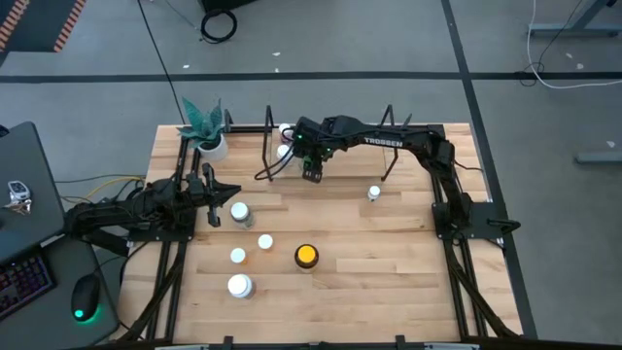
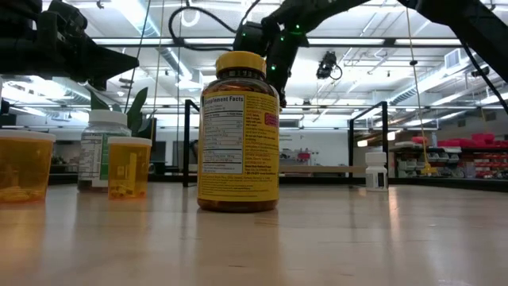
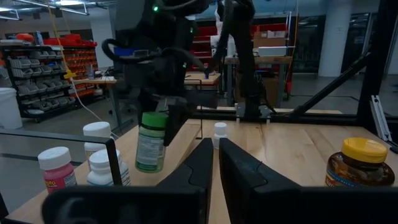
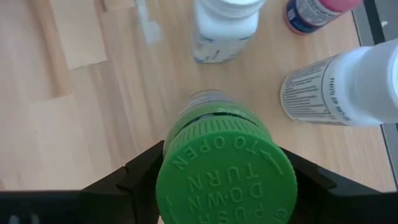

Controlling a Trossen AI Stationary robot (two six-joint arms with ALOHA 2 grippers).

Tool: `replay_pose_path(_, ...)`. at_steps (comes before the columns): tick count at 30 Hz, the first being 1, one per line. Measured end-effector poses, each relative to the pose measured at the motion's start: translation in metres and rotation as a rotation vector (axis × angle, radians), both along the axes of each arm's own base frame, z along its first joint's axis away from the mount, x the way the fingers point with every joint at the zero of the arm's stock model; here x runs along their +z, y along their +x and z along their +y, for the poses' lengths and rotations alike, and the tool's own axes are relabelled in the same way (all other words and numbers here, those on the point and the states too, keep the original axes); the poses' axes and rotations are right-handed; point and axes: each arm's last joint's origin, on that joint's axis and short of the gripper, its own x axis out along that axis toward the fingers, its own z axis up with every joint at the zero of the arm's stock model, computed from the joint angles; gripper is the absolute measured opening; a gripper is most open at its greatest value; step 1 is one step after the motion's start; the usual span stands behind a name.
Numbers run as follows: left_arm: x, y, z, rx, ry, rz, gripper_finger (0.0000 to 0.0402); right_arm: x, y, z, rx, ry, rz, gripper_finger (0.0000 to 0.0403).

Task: Pick and place medicine bottles onto shelf by color
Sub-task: Put the green pill bottle on the shelf

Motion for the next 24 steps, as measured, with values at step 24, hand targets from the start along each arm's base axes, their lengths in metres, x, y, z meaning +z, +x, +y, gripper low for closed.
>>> replay_pose_path(24, 0.000, 0.000, 0.000, 0.000, 0.000, 0.000, 0.0030, -0.017, 0.000, -0.013, -0.018, 0.013, -0.058, 0.0247)
